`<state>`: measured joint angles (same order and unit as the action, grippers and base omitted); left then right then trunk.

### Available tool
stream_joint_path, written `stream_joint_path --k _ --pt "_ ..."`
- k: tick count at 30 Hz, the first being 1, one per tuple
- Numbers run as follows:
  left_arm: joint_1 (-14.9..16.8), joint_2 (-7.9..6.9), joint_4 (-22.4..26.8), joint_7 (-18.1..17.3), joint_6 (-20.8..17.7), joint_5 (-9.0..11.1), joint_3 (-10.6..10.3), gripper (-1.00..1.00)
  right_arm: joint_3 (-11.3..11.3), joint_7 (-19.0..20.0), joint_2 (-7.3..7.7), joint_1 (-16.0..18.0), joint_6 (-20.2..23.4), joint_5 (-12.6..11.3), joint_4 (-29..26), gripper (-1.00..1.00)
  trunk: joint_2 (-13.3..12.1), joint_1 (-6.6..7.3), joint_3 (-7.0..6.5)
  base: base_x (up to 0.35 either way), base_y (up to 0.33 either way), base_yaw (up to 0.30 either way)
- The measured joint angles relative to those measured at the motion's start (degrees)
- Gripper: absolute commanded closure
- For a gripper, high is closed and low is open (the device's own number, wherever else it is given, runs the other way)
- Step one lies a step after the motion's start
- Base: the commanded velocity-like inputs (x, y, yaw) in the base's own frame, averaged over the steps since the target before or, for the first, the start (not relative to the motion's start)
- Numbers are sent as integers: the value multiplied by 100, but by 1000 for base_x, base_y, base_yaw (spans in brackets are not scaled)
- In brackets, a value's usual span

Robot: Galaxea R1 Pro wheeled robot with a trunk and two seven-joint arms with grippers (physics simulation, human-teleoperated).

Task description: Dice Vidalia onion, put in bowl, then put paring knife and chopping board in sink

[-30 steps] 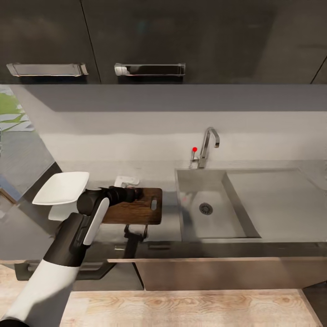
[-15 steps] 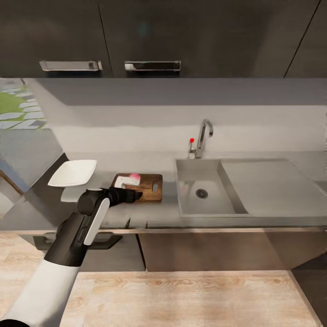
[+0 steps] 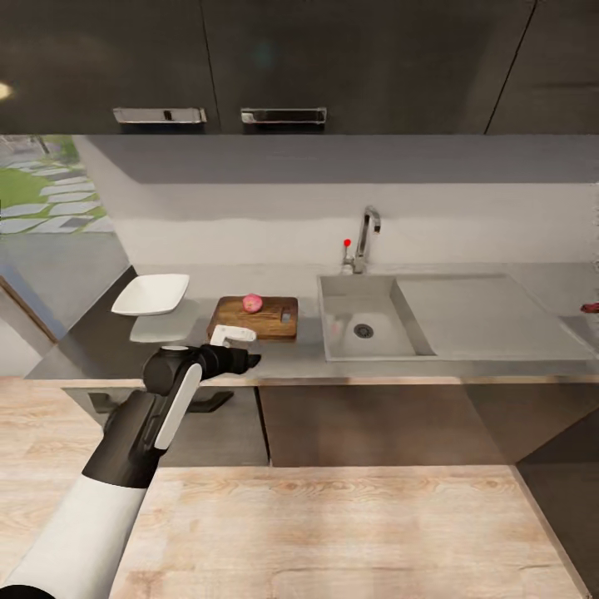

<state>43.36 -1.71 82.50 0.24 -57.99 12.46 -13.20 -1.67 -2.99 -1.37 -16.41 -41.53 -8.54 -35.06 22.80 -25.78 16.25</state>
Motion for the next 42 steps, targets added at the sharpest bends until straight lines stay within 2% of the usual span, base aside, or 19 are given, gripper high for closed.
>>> stream_joint_path --k 8,21,25,27,32,34,37,42 --pt "0 0 -1 0 2 2 -8 -100 -1 0 0 0 1 1 0 -100 1 2 0 -278 -26 0" --pt "-10 -27 196 0 22 8 -9 -100 0 0 2 0 8 0 0 -100 1 3 0 -20 -5 0" --pt "-52 -102 226 0 33 8 -9 -100 0 0 2 0 7 0 0 -100 1 3 0 0 0 0" --pt "-86 -212 225 -1 36 10 -9 -100 0 0 2 0 7 0 0 -100 1 3 0 0 0 0" --pt "-225 -339 226 -12 52 25 -16 -100 0 0 1 0 8 0 0 -100 1 3 0 0 0 0" --pt "-312 -357 224 -13 169 26 -17 -100 0 0 1 0 6 0 0 -100 1 3 1 0 0 0" --pt "-596 -378 212 -9 672 37 -30 -100 0 0 2 0 8 0 0 -100 1 3 1 0 0 0" --pt "-841 -396 225 -8 812 36 -35 -100 0 0 2 0 8 0 0 -100 1 3 1 0 0 0"
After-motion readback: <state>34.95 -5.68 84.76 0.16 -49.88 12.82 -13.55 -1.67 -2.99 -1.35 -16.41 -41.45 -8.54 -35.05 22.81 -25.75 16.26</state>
